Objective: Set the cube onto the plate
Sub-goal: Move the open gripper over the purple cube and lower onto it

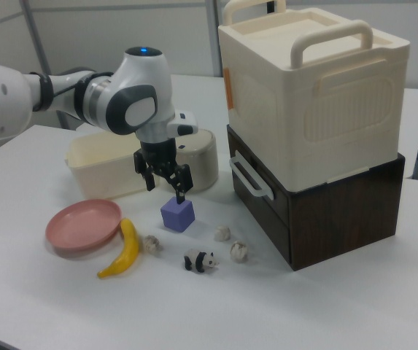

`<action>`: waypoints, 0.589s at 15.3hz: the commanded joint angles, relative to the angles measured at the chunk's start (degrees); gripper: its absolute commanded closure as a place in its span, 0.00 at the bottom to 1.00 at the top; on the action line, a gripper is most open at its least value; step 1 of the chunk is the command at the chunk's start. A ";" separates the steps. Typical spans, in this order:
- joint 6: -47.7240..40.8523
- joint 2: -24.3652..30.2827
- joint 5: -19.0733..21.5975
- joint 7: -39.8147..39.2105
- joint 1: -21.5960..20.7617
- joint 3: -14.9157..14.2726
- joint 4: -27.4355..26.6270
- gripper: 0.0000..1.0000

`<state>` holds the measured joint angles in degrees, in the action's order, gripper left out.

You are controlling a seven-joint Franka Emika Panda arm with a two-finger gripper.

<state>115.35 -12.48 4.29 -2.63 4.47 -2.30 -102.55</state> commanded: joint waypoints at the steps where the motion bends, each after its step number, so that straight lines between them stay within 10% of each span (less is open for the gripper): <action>1: 1.80 -3.77 -2.61 4.73 -2.44 0.01 2.62 0.00; 9: 7.88 -7.55 -4.99 11.77 -2.53 2.91 2.53 0.00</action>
<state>122.01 -18.49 1.08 6.03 2.20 0.46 -100.60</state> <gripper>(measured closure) 0.000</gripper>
